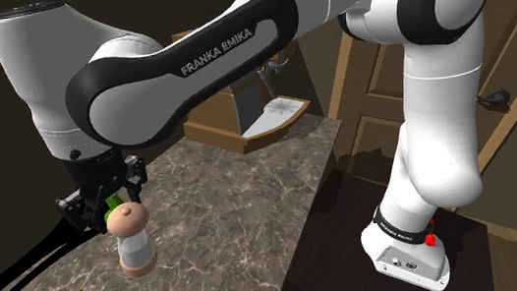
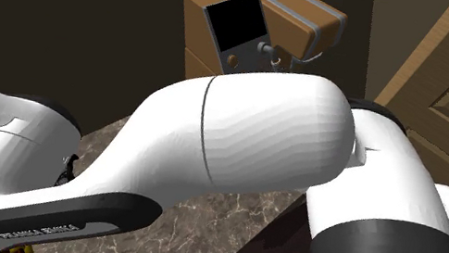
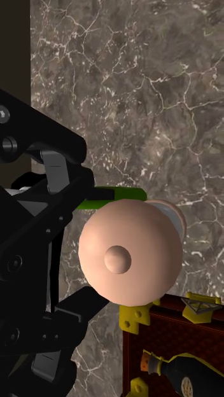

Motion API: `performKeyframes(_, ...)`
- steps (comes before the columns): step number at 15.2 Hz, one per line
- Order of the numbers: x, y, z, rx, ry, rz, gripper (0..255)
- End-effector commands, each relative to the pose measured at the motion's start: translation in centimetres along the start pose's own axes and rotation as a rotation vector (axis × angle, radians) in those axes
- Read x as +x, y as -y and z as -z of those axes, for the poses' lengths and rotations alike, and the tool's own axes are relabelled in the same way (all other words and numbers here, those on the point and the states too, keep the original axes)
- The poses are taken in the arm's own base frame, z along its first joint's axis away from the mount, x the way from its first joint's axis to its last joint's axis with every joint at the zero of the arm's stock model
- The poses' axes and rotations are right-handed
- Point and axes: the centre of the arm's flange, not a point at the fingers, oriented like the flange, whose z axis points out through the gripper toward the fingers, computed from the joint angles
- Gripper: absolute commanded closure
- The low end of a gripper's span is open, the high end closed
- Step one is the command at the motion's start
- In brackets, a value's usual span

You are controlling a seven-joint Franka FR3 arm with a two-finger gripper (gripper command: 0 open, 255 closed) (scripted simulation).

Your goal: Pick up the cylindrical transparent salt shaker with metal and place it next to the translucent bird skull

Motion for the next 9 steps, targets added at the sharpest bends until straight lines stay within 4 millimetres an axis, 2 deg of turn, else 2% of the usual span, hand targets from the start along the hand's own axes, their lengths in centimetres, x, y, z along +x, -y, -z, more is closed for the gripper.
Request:
performKeyframes(1,0.1,0.0,-1.0,0.0,-0.001,0.0,255)
performKeyframes(5,-0.1,0.0,-3.5,0.0,-0.001,0.0,255)
performKeyframes(9,-0.1,0.0,-3.5,0.0,-0.001,0.0,255)
